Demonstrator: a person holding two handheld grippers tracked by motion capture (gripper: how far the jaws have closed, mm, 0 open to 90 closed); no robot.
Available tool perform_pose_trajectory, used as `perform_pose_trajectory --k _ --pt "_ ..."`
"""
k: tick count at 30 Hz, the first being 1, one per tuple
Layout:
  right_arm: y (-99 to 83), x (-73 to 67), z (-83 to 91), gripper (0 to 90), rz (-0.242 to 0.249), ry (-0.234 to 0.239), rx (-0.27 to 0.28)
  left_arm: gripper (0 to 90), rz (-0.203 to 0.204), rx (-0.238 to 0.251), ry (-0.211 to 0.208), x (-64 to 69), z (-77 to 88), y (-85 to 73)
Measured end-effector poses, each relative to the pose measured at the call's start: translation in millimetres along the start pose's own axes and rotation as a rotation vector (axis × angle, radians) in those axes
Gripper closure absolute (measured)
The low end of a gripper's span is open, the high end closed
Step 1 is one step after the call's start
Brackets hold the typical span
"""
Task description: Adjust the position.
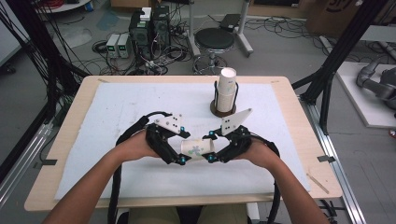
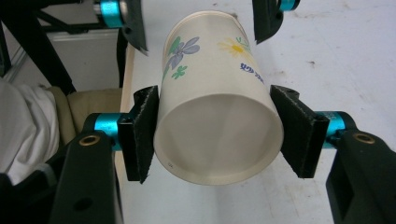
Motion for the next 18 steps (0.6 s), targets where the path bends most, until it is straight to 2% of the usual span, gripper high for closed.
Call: perform_pose_trajectory --k 2,7,9,13,18 --pt "-0.7 1.1 2.8 36.8 -0.009 -0.003 0.017 16.4 0.015 0.047 -0.004 -1.3 3.7 -3.5" --pt "-5.1 -0.2 9.3 36.5 -0.015 -0.024 0.052 16.4 0.077 0.216 -0.013 -4.1 12.9 -14.5" --pt "-7.2 -3.0 11.3 36.5 -0.025 -0.034 0.075 16.4 0.094 0.270 -0.010 -2.8 14.7 -18.9" --pt "-12.7 -9.5 12.0 36.6 -0.013 -0.053 0.102 16.4 0.095 0.329 -0.012 1.0 16.0 -24.5" --pt "-19.8 -20.0 14.6 37.0 -0.008 -0.076 0.161 16.5 0.102 0.397 -0.014 6.4 14.5 -31.2"
Point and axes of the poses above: each handheld gripper's, and its own axes: z roughly backward along the jaws, y roughly out of its top, x roughly to its right, the point moved 3 cm from there along -z, roughly forward along the jaws, and after that the axes turned 6 degrees about z, right-handed, at the moved point
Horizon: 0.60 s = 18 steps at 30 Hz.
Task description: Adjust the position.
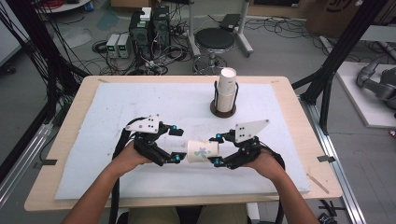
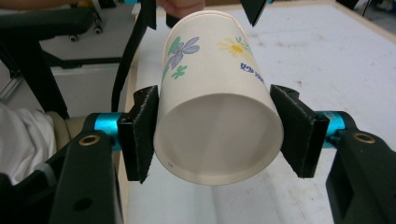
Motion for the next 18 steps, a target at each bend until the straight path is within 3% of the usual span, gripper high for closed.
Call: perform_pose_trajectory --k 9,13,18 --pt "-4.1 -5.3 8.8 37.1 -0.007 -0.022 0.100 16.4 0.025 0.080 -0.021 4.7 -6.1 -6.4" --pt "-3.2 -4.9 10.5 37.1 -0.010 -0.017 0.130 16.4 0.029 0.094 -0.033 4.5 -12.7 -6.0" --pt "-1.3 -4.3 8.9 37.1 -0.006 -0.008 0.129 16.3 0.018 0.087 -0.047 4.8 -19.0 -5.4"
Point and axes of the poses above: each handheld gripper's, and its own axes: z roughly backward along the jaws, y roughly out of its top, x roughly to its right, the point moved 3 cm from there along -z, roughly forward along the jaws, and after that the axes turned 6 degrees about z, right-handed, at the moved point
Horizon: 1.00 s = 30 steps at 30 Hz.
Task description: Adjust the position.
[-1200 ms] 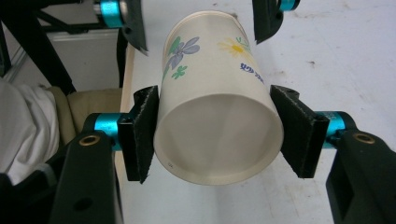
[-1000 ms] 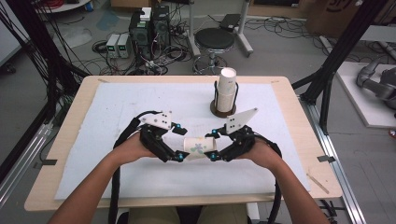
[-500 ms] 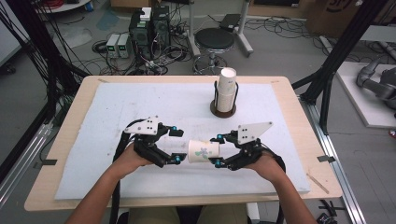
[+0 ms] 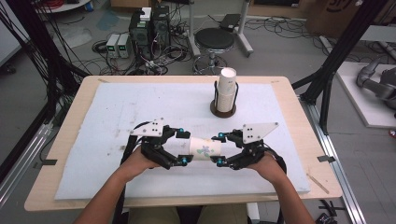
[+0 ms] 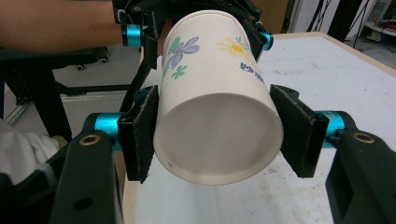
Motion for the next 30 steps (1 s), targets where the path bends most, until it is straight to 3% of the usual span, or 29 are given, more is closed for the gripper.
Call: perform_pose_trajectory --k 9,17,24,25,28,30 --pt "0.7 1.4 -0.7 37.1 -0.004 0.015 0.015 17.1 -0.002 0.005 -0.015 0.0 -1.9 -0.1" --pt "1.1 4.0 -4.0 37.1 -0.032 0.048 0.039 25.9 -0.021 0.015 -0.038 -0.2 -3.4 0.0" --pt "1.5 5.0 -5.9 37.1 -0.047 0.052 0.022 33.7 -0.026 0.013 -0.037 -1.1 -0.2 0.6" --pt "2.1 5.3 -6.1 36.0 -0.048 0.048 0.015 34.3 -0.023 0.008 -0.039 -1.2 0.2 0.7" --pt "5.7 5.1 -8.7 21.4 -0.076 0.021 -0.018 34.9 -0.020 -0.012 -0.036 -0.3 0.3 2.7" --pt "9.1 5.1 -9.0 21.1 -0.075 0.017 -0.032 35.4 -0.021 -0.025 -0.029 -0.3 1.2 5.6"
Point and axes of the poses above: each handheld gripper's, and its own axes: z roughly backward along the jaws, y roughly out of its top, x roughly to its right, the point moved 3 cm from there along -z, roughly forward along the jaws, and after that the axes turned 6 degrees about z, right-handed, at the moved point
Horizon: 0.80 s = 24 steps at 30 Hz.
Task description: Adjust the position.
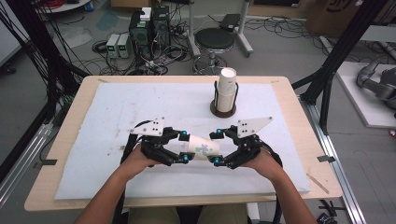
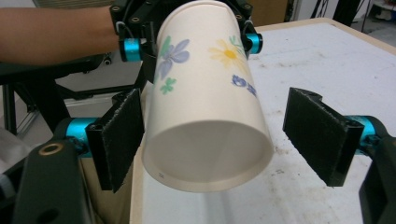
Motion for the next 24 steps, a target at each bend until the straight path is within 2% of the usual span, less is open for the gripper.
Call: perform_pose_trajectory --k 6,11,17,19,24 --pt "12.8 0.9 4.0 21.0 0.039 -0.028 -0.023 35.6 -0.021 -0.109 0.047 -0.2 6.2 13.4" --pt "20.8 4.2 5.1 20.8 0.064 -0.049 -0.079 35.5 -0.065 -0.229 0.106 -2.1 11.2 28.1" --pt "25.5 7.4 -1.4 20.7 0.108 -0.073 -0.165 35.5 -0.092 -0.353 0.157 -5.4 10.8 38.2" --pt "25.9 7.4 -4.3 20.7 0.121 -0.079 -0.190 35.4 -0.094 -0.365 0.158 -4.8 9.8 39.6" --pt "29.0 8.0 -11.4 20.7 0.147 -0.082 -0.245 35.4 -0.112 -0.430 0.167 -3.7 7.1 44.8"
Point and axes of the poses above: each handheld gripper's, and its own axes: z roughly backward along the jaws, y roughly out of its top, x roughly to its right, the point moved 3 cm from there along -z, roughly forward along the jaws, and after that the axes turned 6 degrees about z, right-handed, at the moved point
